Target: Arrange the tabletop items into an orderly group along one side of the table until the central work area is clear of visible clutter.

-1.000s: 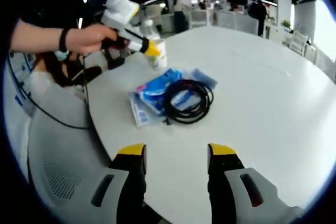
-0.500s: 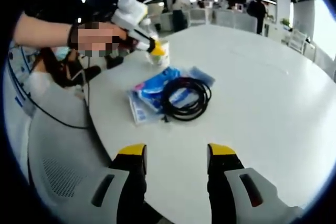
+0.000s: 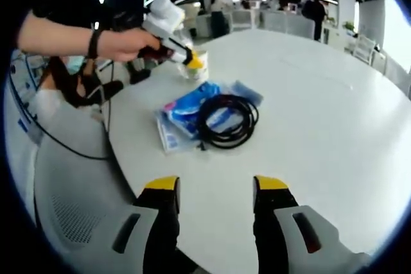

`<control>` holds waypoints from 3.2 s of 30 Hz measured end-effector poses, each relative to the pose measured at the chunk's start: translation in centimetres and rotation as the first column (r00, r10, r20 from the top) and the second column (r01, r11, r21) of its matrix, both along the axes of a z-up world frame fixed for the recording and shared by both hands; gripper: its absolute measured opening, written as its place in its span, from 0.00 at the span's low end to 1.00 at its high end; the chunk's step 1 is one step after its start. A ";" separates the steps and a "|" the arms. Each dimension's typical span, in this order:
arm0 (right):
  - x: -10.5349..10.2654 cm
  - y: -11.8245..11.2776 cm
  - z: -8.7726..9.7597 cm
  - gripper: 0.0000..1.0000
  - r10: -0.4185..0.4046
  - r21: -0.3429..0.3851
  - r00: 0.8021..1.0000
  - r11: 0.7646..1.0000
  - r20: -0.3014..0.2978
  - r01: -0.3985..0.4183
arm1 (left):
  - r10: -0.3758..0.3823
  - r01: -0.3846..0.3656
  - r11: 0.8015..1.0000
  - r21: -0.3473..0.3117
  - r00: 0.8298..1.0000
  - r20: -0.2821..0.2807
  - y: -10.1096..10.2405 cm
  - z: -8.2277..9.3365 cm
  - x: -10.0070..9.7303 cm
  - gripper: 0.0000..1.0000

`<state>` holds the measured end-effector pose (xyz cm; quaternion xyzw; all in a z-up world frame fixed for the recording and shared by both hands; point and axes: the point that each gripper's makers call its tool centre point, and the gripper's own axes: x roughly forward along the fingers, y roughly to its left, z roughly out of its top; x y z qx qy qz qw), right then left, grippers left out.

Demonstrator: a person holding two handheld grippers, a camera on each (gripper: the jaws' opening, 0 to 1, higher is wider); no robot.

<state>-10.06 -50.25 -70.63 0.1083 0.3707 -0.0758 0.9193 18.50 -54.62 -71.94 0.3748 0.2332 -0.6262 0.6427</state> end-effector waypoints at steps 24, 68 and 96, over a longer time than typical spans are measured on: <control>-0.3 -0.3 -0.3 0.42 -0.005 0.004 1.000 1.000 -0.012 0.005 | -0.009 0.010 1.000 -0.022 1.000 0.030 -1.1 0.7 -0.7 0.00; 0.1 0.2 0.8 0.41 -0.043 0.039 0.997 0.998 0.066 0.040 | 0.048 -0.047 0.987 -0.155 0.999 0.003 1.8 5.9 -2.5 0.14; -2.3 0.9 -0.5 0.40 -0.083 0.071 0.995 0.994 0.062 0.078 | 0.224 -0.248 0.957 -0.152 0.961 -0.159 11.7 3.1 -6.6 0.16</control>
